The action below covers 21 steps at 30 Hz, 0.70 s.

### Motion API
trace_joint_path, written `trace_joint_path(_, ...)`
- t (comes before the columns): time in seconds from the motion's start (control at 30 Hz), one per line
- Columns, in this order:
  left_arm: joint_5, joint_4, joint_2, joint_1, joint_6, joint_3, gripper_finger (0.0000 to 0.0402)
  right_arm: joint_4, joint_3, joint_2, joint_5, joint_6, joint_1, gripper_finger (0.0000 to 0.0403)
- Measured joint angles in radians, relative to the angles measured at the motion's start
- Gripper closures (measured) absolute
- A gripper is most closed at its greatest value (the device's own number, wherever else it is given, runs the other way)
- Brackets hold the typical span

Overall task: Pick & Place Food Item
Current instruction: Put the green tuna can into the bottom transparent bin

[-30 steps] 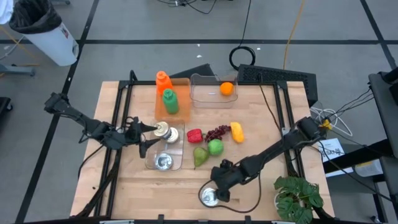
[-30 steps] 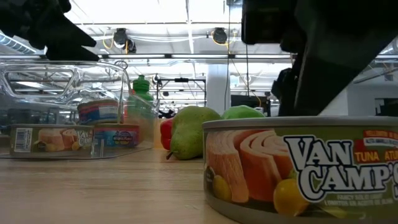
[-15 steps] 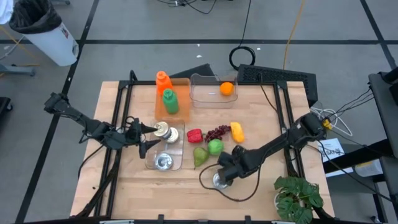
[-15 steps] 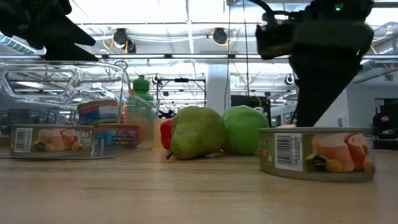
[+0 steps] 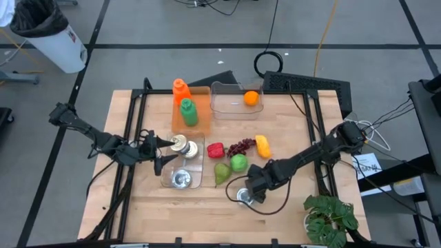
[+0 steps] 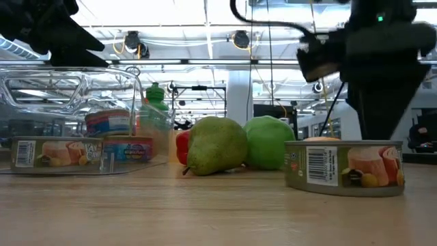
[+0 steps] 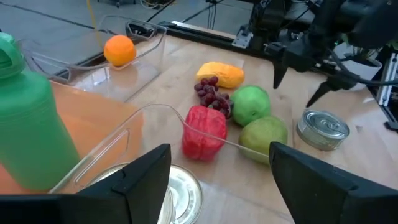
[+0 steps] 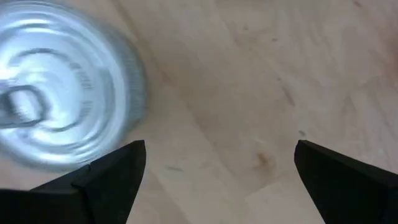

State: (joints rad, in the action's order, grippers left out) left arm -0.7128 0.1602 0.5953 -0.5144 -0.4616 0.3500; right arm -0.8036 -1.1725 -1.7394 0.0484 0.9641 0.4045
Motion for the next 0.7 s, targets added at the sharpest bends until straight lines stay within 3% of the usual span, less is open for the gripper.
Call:
trace_joint_path(0.3, 0.0, 0.0, 0.0, 0.0, 0.012, 0.0, 0.0099, -0.025, 0.016, 0.026, 0.0, 0.016, -0.024, 0.0012)
trace_joint_path(0.7, 0.0, 0.001, 0.0, 0.0, 0.013, 0.0, 0.0115, 0.163, 0.063, 0.05, -0.001, 0.001, -0.003, 0.0012)
